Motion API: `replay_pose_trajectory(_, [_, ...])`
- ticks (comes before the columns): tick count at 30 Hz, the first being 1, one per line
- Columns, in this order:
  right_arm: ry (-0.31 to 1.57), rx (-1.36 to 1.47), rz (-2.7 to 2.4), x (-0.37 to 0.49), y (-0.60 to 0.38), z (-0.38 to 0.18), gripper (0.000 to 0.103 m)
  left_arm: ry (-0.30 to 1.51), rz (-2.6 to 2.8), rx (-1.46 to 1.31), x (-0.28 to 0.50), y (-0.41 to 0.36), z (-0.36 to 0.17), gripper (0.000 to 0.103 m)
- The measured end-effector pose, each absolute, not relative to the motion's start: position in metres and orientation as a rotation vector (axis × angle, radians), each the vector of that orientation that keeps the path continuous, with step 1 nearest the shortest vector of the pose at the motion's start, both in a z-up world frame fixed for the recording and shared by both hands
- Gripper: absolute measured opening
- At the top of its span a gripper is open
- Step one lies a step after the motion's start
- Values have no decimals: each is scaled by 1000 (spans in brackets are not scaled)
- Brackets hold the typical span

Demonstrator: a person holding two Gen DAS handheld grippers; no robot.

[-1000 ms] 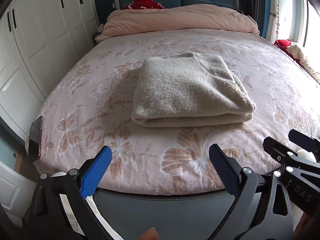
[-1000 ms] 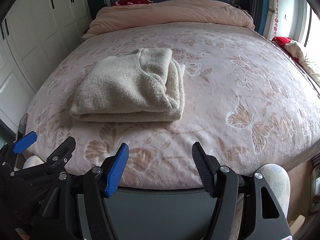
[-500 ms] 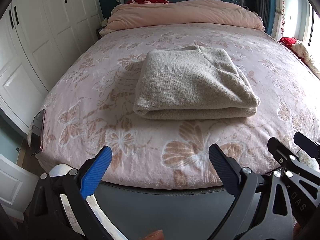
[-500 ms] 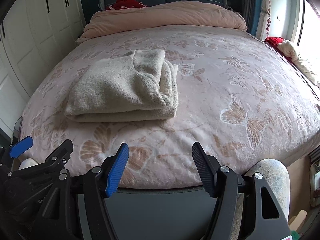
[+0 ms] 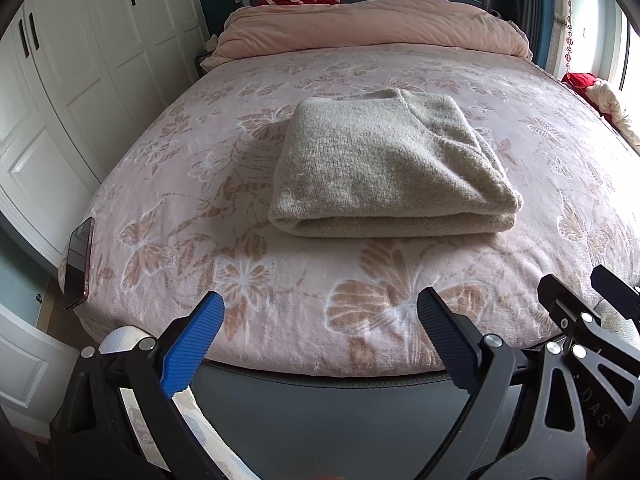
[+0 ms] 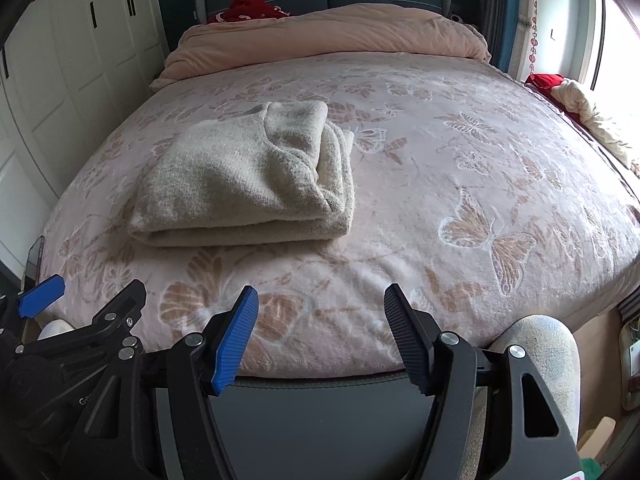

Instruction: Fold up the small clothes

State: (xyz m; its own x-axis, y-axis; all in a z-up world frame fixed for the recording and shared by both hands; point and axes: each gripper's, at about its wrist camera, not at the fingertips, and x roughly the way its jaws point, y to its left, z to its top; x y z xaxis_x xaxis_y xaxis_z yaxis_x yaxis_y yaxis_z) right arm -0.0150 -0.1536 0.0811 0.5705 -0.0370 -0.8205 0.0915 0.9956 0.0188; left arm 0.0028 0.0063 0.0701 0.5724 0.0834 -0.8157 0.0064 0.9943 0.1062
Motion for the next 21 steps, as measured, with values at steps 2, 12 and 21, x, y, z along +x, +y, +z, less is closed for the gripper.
replay_pose_trajectory(2, [963,63,-77,-15,-153,81,64,962,43,98,3,7,70,95])
replay_pose_trajectory(12, [969,59,-77,-16,-151,78,64,977,46,94,3,7,66,95])
replay_pose_trajectory(21, [972,54,-88,-18,-147,76,59,982,61,97,1,6,64,95])
